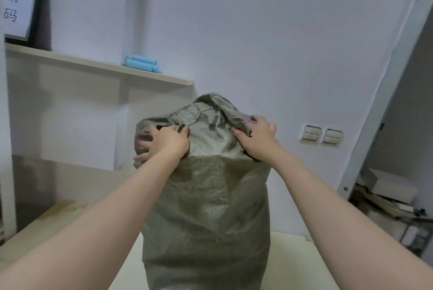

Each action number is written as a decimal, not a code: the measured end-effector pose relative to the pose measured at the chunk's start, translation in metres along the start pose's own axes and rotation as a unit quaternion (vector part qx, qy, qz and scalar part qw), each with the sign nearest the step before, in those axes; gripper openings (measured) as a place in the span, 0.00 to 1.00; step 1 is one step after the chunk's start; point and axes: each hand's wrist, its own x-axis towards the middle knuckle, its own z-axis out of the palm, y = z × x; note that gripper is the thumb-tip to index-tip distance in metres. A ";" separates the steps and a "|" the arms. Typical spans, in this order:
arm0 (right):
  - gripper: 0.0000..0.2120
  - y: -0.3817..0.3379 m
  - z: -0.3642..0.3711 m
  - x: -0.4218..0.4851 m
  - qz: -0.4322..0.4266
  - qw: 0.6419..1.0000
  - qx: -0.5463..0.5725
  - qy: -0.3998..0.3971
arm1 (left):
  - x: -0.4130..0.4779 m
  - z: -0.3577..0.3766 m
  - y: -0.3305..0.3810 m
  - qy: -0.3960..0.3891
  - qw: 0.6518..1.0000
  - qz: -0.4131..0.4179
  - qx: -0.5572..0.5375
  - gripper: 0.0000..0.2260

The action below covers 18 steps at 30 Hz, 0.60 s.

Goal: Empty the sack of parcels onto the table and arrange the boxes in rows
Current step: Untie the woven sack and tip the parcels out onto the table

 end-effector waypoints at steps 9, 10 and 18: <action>0.06 -0.017 -0.043 0.007 -0.031 0.858 0.476 0.189 | -0.018 -0.008 0.055 0.090 0.943 0.190 -0.258 0.18; 0.06 -0.019 -0.053 0.009 -0.042 0.846 0.486 0.216 | -0.015 -0.009 0.065 0.085 0.926 0.232 -0.285 0.19; 0.16 0.024 -0.075 0.019 0.060 0.959 0.232 0.149 | -0.009 0.022 0.088 0.031 0.943 0.283 -0.174 0.16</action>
